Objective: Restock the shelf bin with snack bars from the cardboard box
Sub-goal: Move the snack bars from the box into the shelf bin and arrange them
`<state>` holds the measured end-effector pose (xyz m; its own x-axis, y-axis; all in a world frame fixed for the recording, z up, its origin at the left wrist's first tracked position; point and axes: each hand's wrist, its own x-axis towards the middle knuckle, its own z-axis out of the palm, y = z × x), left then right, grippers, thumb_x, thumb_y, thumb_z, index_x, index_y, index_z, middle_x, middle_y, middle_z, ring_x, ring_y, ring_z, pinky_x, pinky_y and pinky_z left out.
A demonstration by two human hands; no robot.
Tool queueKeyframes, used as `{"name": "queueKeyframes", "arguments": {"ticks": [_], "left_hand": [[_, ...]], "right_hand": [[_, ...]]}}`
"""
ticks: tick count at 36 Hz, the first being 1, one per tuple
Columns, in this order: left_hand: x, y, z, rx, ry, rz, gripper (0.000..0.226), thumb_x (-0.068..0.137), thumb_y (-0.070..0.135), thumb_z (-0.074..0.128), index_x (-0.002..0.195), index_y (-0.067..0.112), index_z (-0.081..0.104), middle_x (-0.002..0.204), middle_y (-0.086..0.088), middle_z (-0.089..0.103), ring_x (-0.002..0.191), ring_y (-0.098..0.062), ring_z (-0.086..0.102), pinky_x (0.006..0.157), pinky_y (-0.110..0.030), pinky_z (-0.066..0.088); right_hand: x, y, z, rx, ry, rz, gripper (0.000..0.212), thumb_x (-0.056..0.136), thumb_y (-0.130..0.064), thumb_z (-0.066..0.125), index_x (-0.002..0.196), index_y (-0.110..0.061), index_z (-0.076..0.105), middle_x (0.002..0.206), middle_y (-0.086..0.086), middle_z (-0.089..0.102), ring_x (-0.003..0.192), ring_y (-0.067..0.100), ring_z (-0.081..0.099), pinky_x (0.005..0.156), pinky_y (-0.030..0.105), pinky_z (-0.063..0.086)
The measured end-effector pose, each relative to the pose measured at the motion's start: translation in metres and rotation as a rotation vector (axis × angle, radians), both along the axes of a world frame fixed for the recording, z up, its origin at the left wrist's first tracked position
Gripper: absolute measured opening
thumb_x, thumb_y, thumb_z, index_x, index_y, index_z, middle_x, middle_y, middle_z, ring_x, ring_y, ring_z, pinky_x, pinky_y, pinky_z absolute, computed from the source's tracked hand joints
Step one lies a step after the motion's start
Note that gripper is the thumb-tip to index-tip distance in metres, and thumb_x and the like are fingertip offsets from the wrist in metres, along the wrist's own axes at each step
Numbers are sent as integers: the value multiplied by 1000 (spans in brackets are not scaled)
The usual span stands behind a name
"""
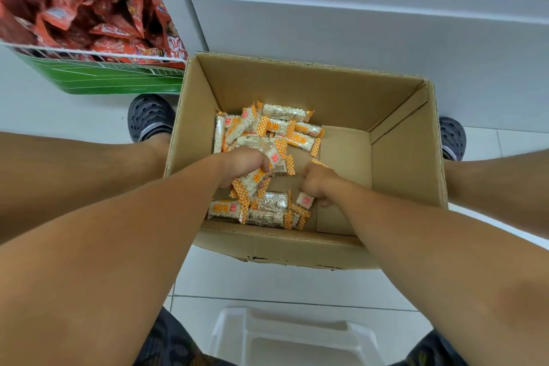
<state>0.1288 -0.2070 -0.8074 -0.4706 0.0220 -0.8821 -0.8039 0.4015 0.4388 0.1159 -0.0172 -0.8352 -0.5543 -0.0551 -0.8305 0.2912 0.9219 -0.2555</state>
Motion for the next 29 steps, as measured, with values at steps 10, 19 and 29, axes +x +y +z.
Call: {"name": "queueKeyframes", "arguments": {"ticks": [10,19,29], "left_hand": [[-1,17,17,93,84,202,47,93,30,47,129,2,58,122,-22,66,98,-29,62,100,-46,48],[0,5,19,287,40,157,85,79,46,72,150,17,38,158,-1,35,145,-20,31,122,-39,19],[-8,-9,18,-68,203,234,94,79,43,67,156,19,19,158,-3,30,139,-24,35,97,-37,35]], "right_hand": [[-48,21,43,-654,-502,-300,36,97,-13,61,129,-29,62,79,9,68,89,26,71,90,44,57],[-46,-7,40,-679,-235,-412,49,94,-4,65,136,-28,53,78,15,72,70,20,72,74,32,62],[-48,-32,-2,-290,377,184,55,80,-23,82,131,-16,60,132,5,56,120,23,54,90,23,38]]}}
